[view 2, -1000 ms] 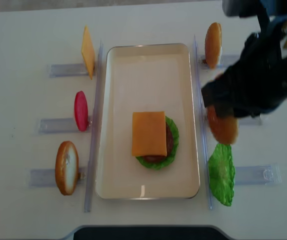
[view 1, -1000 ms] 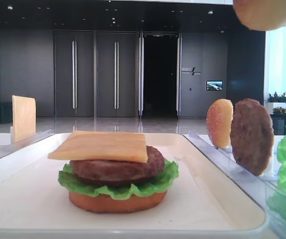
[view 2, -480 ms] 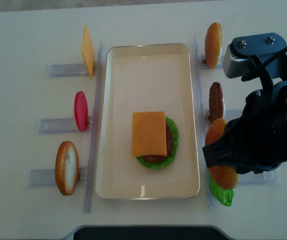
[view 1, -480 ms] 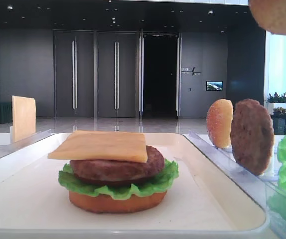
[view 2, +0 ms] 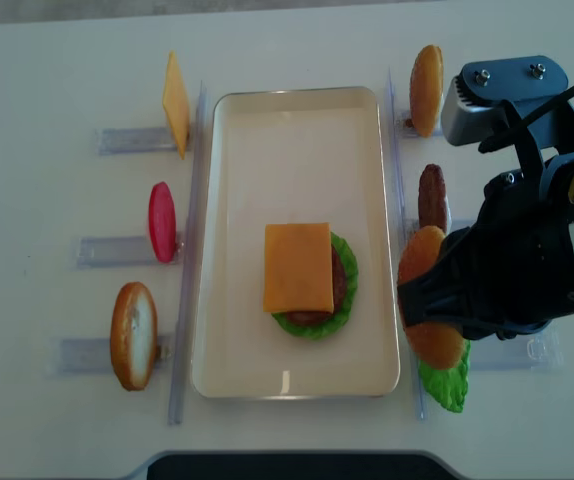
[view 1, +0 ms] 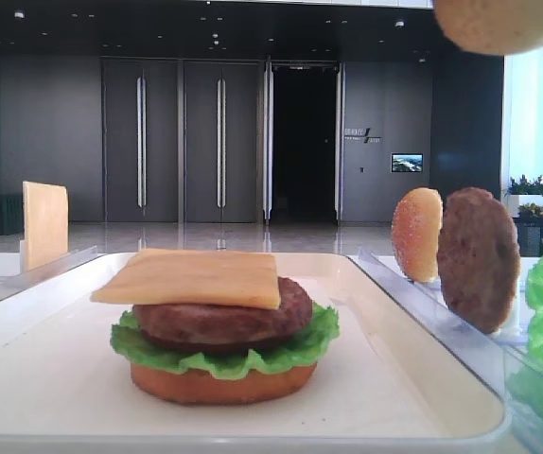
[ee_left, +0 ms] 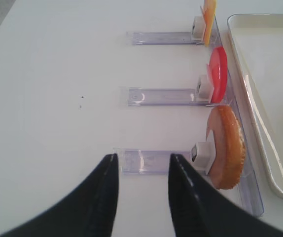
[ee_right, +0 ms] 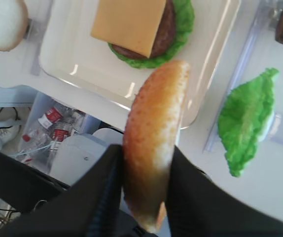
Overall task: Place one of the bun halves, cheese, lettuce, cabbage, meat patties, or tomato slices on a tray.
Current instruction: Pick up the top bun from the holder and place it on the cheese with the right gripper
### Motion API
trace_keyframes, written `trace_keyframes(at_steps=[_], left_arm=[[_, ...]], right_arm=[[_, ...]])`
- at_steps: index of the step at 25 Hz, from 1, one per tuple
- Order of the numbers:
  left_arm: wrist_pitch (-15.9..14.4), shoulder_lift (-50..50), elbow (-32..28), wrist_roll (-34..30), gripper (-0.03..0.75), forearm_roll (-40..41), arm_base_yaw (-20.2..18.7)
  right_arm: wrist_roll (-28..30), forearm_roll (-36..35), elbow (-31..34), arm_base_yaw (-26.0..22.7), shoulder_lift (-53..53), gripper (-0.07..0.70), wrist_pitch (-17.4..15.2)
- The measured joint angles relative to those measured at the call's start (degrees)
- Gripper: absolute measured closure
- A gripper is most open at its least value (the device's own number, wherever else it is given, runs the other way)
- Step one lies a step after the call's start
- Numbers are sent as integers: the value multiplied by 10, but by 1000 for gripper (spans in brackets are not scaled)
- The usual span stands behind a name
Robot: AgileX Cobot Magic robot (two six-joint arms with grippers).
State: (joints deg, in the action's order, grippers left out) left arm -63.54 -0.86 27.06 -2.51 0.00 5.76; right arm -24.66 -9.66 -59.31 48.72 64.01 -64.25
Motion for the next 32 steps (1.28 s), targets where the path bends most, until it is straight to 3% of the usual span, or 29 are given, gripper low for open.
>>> trace_keyframes(at_steps=[10, 19, 23, 28, 32], left_arm=[[0, 0, 0, 0, 451, 0, 0], [0, 0, 0, 0, 451, 0, 0], [0, 0, 0, 0, 451, 0, 0], [0, 0, 0, 0, 451, 0, 0], [0, 0, 0, 0, 451, 0, 0]], right_arm=[[122, -135, 0, 0, 108, 414, 100], [380, -378, 0, 0, 224, 414, 151], [509, -482, 0, -10, 262, 414, 153], [658, -612, 0, -84, 305, 414, 89], [724, -666, 1, -143, 326, 414, 55]])
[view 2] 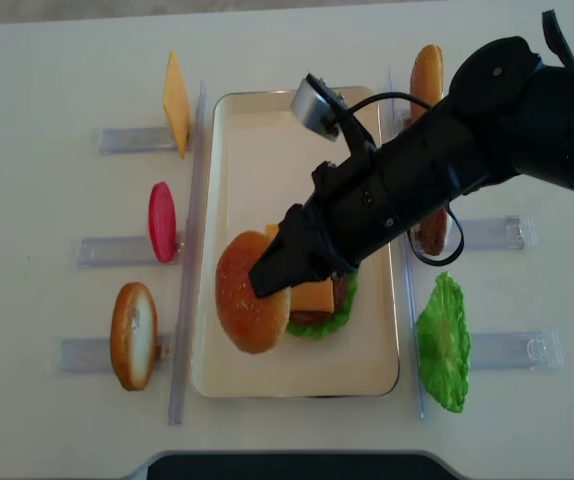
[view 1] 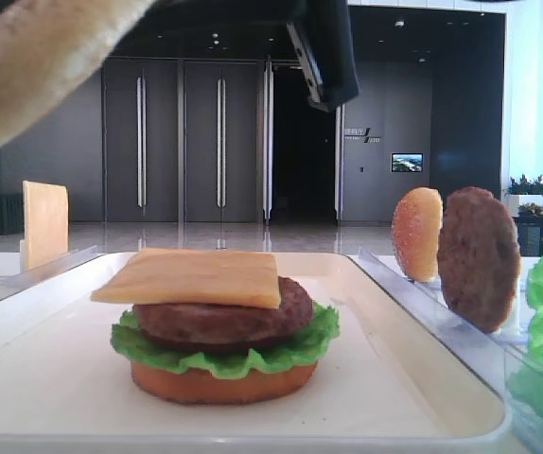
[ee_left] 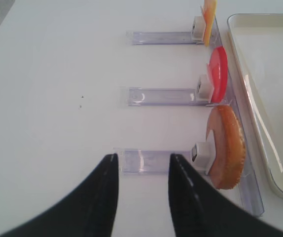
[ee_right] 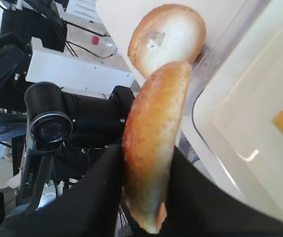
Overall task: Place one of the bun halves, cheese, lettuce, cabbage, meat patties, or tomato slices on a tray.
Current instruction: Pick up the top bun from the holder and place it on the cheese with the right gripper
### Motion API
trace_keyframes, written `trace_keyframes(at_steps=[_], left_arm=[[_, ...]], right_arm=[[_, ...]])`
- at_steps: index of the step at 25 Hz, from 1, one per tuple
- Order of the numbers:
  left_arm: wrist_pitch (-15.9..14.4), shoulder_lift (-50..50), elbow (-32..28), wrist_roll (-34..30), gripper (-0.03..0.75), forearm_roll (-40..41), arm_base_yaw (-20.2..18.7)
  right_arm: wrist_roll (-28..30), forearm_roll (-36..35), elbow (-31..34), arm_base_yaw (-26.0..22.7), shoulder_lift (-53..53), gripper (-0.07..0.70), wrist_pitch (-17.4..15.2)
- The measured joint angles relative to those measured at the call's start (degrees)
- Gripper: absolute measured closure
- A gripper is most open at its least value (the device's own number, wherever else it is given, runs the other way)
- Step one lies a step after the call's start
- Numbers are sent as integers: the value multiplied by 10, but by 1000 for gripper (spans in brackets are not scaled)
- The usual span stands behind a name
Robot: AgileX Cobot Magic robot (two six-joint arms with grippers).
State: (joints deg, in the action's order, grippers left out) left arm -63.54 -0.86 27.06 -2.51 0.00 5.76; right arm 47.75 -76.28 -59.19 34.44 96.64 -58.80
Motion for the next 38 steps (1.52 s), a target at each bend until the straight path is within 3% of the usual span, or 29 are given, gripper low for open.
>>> trace_keyframes(at_steps=[10, 20, 38], left_arm=[[0, 0, 0, 0, 451, 0, 0], [0, 0, 0, 0, 451, 0, 0], [0, 0, 0, 0, 451, 0, 0]], right_arm=[[87, -67, 33, -98, 45, 420, -85], [119, -71, 34, -113, 98, 420, -86], [121, -54, 36, -128, 110, 420, -69]])
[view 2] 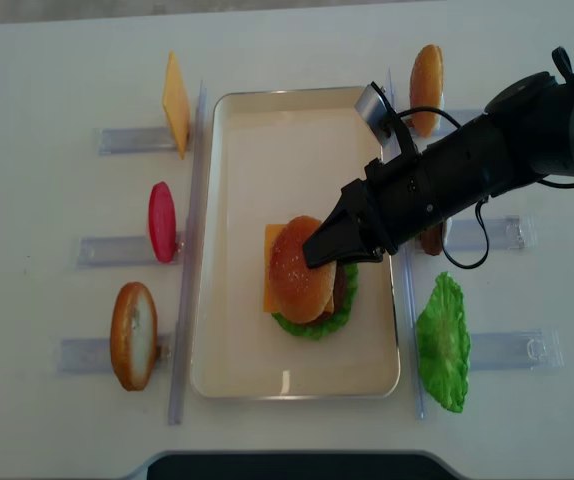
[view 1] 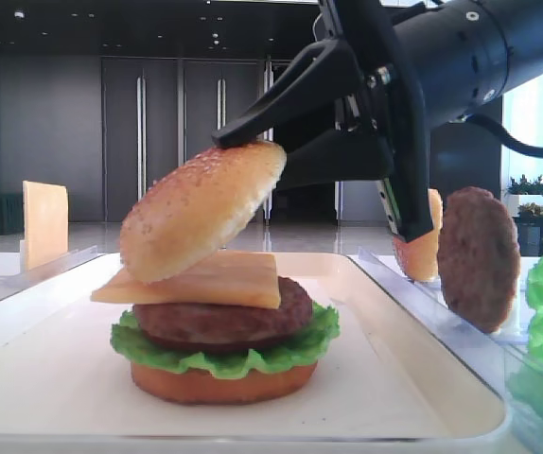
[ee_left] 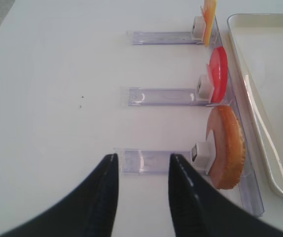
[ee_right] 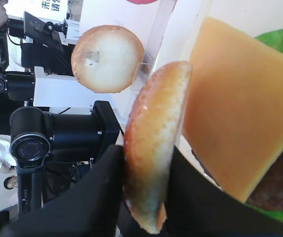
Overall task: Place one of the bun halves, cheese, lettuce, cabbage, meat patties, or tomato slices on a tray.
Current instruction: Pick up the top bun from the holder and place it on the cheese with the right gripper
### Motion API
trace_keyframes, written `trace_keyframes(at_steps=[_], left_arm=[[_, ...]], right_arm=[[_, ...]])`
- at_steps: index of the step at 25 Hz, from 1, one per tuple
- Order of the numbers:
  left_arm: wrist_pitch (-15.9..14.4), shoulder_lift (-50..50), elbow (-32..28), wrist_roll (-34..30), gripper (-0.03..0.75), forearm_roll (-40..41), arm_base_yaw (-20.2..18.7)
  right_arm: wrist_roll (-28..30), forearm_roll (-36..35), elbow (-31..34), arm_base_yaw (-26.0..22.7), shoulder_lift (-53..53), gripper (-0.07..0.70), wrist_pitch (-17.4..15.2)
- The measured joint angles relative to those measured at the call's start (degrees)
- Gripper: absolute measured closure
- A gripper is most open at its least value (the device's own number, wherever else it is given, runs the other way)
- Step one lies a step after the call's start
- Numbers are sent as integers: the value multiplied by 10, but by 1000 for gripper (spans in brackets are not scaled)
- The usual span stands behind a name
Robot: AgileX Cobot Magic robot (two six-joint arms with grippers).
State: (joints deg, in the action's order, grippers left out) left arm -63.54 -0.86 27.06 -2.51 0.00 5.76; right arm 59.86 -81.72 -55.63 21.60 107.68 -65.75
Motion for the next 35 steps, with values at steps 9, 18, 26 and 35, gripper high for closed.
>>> trace_keyframes(at_steps=[9, 18, 26, 35], left_arm=[[0, 0, 0, 0, 451, 0, 0], [0, 0, 0, 0, 451, 0, 0], [0, 0, 0, 0, 451, 0, 0], [0, 0, 0, 0, 451, 0, 0]], right_arm=[[0, 0, 0, 0, 0, 387, 0], [0, 3, 0, 0, -1, 325, 8], [-3, 31, 0, 0, -38, 318, 54], [-39, 94, 0, 0, -76, 317, 105]])
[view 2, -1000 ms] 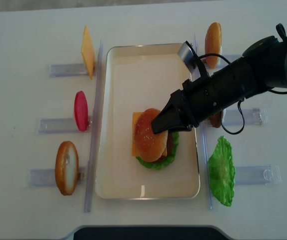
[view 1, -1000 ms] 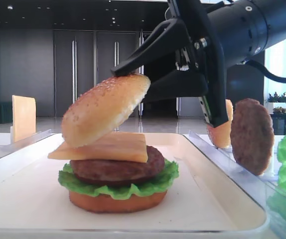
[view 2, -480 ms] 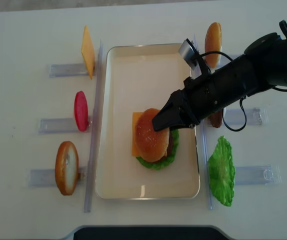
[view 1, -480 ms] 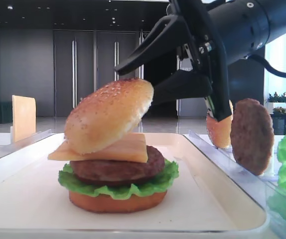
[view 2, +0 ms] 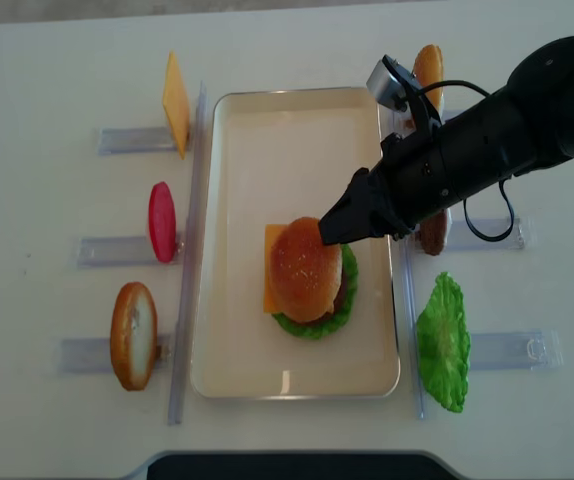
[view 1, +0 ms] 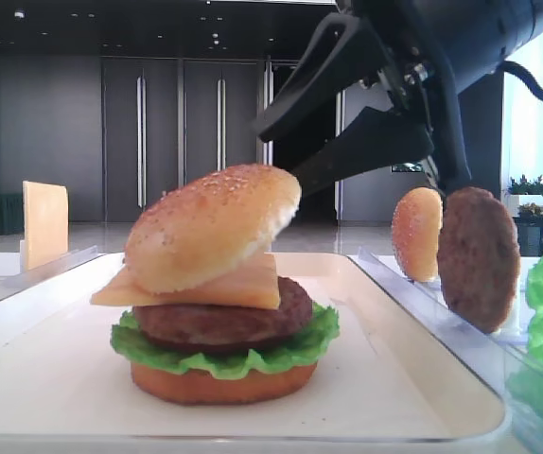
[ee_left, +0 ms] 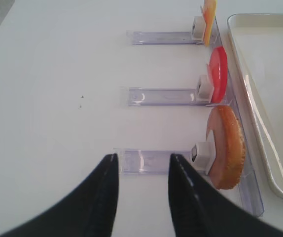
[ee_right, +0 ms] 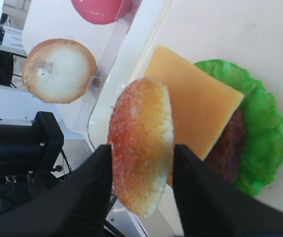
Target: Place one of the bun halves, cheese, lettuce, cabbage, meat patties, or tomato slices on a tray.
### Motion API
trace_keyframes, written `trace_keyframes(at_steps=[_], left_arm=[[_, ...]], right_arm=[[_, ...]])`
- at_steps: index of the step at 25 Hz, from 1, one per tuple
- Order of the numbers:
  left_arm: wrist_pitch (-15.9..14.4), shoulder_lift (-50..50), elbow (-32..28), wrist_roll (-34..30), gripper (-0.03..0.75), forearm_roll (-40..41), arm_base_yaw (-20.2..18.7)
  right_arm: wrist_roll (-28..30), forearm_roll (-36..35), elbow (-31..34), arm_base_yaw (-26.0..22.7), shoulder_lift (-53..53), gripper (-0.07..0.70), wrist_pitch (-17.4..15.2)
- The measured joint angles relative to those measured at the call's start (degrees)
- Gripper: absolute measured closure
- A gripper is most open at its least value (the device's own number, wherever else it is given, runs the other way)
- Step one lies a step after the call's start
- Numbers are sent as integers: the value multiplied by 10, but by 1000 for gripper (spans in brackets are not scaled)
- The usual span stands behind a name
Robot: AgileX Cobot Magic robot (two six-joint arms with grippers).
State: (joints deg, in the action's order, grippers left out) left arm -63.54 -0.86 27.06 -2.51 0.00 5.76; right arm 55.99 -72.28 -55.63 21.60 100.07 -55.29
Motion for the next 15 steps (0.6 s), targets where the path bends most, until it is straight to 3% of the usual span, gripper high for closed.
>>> trace_keyframes(at_steps=[7, 15], left_arm=[[0, 0, 0, 0, 451, 0, 0], [0, 0, 0, 0, 451, 0, 0]], right_arm=[[-27, 49, 0, 0, -1, 317, 19], [-29, 82, 0, 0, -57, 317, 71]])
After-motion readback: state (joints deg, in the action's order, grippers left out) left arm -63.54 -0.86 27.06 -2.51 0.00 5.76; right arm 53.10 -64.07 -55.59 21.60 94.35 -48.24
